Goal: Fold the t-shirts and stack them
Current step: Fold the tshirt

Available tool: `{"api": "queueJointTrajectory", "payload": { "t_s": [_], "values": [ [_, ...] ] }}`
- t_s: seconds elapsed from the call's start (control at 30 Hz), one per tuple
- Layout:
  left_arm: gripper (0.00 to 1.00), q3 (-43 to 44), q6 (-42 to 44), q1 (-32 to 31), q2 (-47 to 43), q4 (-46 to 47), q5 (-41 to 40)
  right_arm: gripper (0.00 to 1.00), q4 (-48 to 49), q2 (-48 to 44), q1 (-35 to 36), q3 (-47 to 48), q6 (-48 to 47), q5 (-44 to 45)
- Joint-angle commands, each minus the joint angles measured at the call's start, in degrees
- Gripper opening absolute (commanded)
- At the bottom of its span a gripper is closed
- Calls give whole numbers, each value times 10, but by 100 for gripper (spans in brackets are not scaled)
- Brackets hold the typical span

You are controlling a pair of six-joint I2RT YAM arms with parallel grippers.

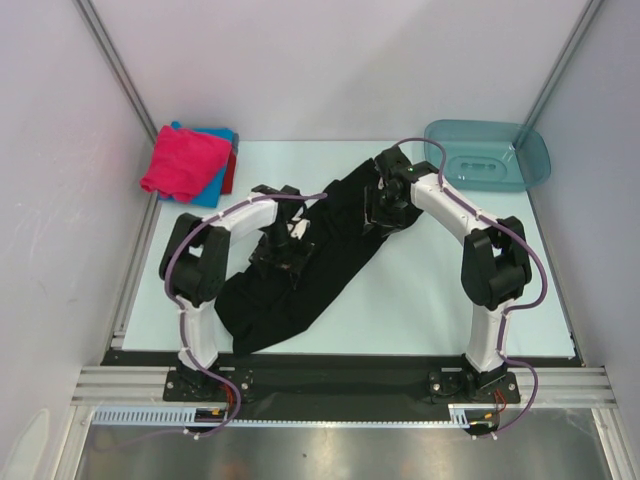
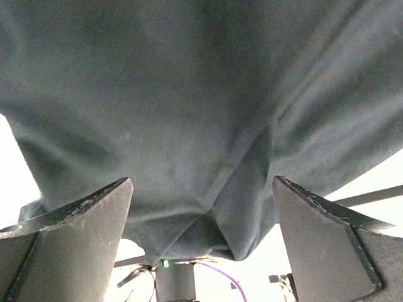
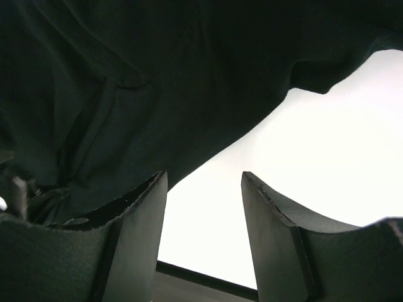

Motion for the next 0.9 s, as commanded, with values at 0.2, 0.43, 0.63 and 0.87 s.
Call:
{"api": "queueJointTrajectory", "payload": {
  "t_s": [0.2,0.43,0.63,0.87],
  "values": [
    [100,49,36,-15,90,-20,40,57,-21,-27,0,13,5,38],
    [100,82,44,-49,145,-59,115,57,-21,-45,-9,7,15,56],
    [100,109,44,-114,154,-71,146,57,-28,-57,-21,4,21,70],
    [100,143,28,-142,156,-46,179,57,-37,-74,-28,-12,17,77]
  ]
}}
